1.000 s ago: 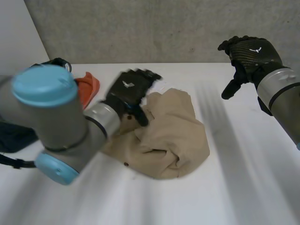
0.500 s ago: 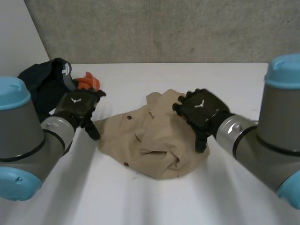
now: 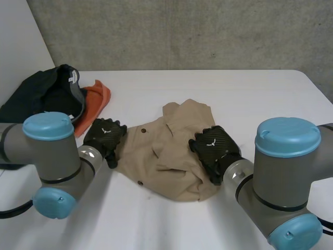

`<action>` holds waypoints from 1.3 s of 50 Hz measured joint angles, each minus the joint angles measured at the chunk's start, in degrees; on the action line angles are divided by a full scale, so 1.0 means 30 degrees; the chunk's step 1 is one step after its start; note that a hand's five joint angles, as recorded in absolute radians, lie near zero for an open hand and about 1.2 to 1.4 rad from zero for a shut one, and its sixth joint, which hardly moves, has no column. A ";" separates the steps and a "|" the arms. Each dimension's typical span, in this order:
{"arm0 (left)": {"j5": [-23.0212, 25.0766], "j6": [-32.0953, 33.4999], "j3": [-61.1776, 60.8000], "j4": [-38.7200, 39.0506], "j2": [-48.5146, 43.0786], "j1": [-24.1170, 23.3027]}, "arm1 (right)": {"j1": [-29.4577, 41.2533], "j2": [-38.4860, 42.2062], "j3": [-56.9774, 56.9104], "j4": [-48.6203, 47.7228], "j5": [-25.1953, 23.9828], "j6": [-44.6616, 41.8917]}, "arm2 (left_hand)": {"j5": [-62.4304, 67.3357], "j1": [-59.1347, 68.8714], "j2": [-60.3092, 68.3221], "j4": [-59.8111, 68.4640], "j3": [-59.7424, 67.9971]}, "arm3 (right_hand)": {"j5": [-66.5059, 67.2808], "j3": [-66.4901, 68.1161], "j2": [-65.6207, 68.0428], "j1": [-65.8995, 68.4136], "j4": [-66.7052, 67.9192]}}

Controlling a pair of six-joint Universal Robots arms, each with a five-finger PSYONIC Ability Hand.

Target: Fold the laundry.

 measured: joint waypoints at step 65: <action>0.0453 -0.0245 0.5991 0.4135 0.3030 -0.5574 | -0.4130 -0.3819 -0.2690 0.4856 -0.1568 0.4211 | 1.5064 1.4771 1.5918 1.5984 1.5586 | -0.3639 -0.4396 -0.4222 -0.3679 -0.4027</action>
